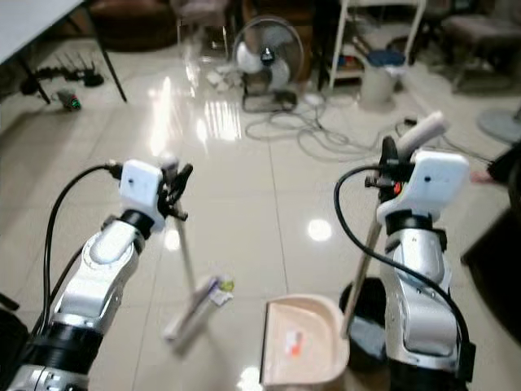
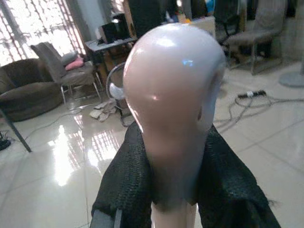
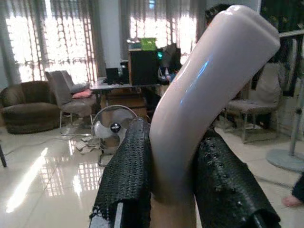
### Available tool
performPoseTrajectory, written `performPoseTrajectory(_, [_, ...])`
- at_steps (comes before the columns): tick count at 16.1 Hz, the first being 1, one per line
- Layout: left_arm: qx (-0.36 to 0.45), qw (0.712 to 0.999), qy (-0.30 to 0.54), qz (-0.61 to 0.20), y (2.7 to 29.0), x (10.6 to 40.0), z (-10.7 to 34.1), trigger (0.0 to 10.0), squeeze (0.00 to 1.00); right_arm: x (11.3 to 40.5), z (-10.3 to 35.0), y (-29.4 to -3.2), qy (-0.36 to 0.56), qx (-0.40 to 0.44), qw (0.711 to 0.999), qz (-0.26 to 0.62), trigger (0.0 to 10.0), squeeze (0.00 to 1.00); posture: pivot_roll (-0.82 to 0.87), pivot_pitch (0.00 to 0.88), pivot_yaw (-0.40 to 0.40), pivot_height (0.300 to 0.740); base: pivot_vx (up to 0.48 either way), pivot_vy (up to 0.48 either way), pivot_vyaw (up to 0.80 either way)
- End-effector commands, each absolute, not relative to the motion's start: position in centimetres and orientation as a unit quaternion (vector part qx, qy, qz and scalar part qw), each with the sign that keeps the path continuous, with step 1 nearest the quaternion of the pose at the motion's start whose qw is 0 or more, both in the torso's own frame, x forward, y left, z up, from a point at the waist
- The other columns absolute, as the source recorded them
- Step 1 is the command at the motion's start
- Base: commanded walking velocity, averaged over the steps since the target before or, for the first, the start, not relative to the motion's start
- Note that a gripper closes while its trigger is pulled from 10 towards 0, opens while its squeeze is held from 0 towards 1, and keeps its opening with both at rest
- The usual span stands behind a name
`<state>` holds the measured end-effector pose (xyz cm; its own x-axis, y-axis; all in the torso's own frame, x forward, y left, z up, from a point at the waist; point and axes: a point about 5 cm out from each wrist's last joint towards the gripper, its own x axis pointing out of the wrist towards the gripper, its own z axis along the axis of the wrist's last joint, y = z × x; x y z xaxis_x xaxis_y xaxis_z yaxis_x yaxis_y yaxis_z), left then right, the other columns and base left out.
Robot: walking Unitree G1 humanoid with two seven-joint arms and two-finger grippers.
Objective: Sweep floor
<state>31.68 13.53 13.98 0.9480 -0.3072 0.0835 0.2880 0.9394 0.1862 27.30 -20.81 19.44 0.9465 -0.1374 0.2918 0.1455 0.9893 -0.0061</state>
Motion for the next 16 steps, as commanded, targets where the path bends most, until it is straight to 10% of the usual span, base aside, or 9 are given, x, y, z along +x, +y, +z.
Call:
performPoseTrajectory(1, [0.111,0.981,-0.079,-0.136,14.69,31.91,15.2,10.0,0.0,27.38,20.45,-19.75,-0.173,-0.002,0.984,-0.052,10.0,0.0,-0.12,0.026,0.057,0.74,0.416,0.0,0.0])
performPoseTrajectory(16, [0.11,0.983,-0.075,-0.128,15.01,32.09,15.15,10.0,0.0,27.45,19.93,-19.51,-0.164,-0.001,0.985,-0.049,10.0,0.0,-0.12,0.045,0.05,0.74,0.415,0.0,0.0])
